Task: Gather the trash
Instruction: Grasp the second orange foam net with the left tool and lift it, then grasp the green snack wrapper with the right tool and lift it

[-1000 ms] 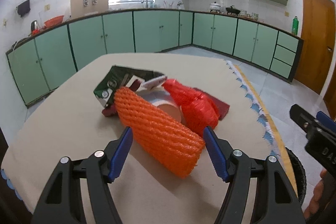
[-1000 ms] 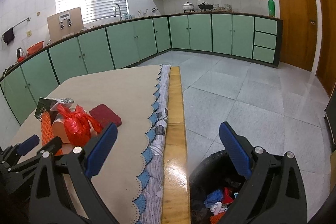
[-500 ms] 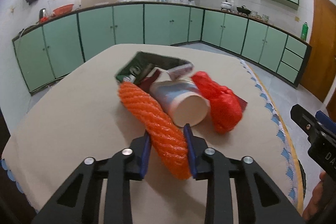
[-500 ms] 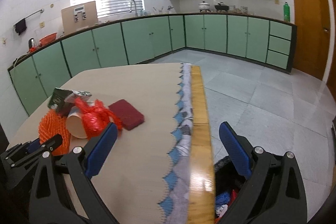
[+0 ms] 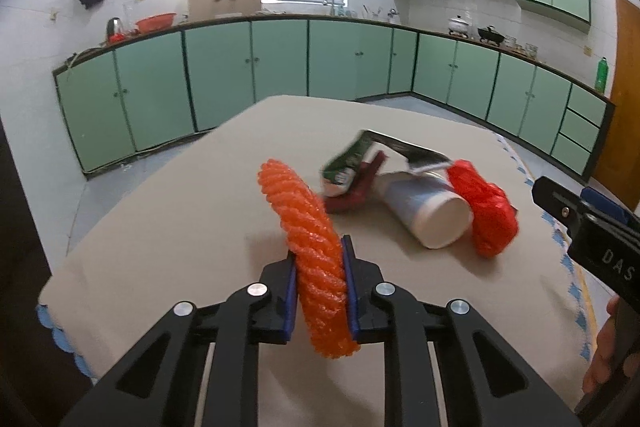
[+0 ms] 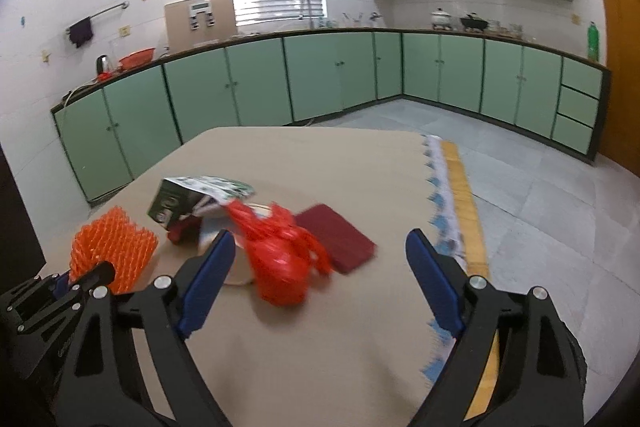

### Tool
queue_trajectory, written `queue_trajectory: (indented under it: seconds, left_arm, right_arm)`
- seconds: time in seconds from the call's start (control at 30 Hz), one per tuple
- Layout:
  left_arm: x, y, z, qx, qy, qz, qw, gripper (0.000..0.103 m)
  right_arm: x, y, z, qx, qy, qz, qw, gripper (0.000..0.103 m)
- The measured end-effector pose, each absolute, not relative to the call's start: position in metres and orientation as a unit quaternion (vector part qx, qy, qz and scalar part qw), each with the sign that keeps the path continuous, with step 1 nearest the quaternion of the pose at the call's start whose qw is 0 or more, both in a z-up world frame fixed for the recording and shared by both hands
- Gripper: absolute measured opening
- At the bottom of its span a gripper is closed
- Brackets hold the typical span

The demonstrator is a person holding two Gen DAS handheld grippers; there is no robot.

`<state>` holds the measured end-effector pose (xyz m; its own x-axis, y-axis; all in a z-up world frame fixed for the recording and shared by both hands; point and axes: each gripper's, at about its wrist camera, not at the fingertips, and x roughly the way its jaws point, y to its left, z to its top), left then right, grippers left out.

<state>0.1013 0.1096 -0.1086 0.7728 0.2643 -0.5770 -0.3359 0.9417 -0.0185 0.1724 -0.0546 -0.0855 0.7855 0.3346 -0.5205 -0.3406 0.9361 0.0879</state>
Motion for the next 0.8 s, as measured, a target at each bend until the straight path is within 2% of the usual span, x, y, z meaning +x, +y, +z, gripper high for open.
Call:
queue_trajectory:
  seconds: [0.2, 0.8]
  left_arm:
    - [0.098, 0.13, -0.1, -0.044, 0.279, 0.183, 0.942, 0.019]
    - [0.113, 0.155, -0.102, -0.047, 0.295, 0.181, 0.937, 0.019]
  right_arm:
    - [0.177, -0.022, -0.077, -0.01, 0.273, 0.207, 0.939, 0.082]
    - [0.215, 0.036, -0.089, -0.058, 0.296, 0.199, 0.933, 0.072]
